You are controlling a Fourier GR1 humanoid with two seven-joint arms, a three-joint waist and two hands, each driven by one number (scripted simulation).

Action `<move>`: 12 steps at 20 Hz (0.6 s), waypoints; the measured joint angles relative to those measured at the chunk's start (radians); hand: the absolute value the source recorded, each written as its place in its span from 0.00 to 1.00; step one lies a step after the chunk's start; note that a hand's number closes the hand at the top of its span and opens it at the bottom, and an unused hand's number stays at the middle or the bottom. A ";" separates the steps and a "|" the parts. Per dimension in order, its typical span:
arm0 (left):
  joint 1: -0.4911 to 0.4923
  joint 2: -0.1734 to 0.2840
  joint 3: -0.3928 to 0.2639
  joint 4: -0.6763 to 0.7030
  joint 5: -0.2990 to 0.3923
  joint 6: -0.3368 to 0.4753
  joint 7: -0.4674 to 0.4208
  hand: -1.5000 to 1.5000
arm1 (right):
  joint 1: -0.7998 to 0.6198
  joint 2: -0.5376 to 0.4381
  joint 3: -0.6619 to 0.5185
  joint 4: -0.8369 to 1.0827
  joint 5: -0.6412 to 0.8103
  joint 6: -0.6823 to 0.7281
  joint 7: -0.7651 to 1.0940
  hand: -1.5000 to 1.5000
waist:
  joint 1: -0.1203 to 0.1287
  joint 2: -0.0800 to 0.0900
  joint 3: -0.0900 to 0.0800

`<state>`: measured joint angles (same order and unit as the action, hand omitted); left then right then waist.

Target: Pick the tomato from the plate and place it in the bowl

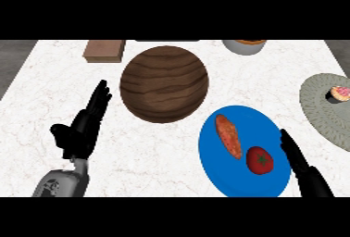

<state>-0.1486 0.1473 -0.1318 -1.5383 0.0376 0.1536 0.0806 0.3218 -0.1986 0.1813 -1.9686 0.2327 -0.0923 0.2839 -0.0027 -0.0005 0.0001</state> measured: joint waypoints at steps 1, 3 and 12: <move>0.010 -0.001 0.007 0.011 0.000 -0.009 -0.020 0.50 | 0.012 0.007 0.003 0.009 0.003 -0.002 -0.017 0.00 | 0.000 0.000 0.000; -0.016 -0.011 0.014 0.021 -0.013 -0.005 -0.012 0.50 | -0.010 0.020 -0.005 0.044 0.008 -0.002 -0.028 0.00 | 0.000 0.000 0.000; 0.011 -0.030 0.030 -0.005 -0.027 -0.031 -0.001 0.50 | -0.042 0.040 -0.014 0.168 0.126 -0.040 -0.044 0.00 | 0.002 0.000 0.000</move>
<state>-0.1377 0.1173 -0.1016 -1.5429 0.0104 0.1230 0.0792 0.2797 -0.1585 0.1678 -1.8011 0.3586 -0.1324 0.2403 -0.0011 -0.0004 0.0000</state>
